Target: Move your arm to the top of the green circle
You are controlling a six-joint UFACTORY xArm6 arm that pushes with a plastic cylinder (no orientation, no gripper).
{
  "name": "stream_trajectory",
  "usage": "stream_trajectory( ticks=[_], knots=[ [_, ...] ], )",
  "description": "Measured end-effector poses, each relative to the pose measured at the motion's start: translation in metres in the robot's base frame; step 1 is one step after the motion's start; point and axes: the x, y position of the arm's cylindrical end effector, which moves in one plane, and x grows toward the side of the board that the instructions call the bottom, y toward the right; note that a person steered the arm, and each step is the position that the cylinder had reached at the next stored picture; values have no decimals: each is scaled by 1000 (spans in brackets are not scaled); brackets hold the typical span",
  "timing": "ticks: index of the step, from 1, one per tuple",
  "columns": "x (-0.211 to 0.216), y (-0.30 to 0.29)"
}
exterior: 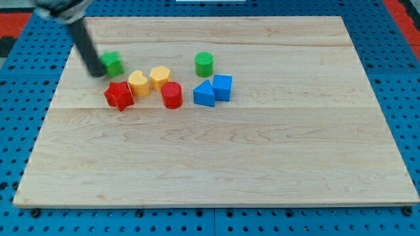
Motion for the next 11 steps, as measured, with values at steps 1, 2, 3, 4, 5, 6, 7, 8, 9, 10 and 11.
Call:
stream_trajectory(
  ticks=[1, 2, 3, 4, 5, 6, 7, 8, 9, 10, 11],
  knots=[
    [-50, 37],
    [-85, -3],
    [-88, 16],
    [-124, 39],
    [-125, 66],
    [-117, 118],
    [-101, 150],
    [-100, 149],
    [-97, 149],
    [-95, 156],
    [-95, 158]
  ],
)
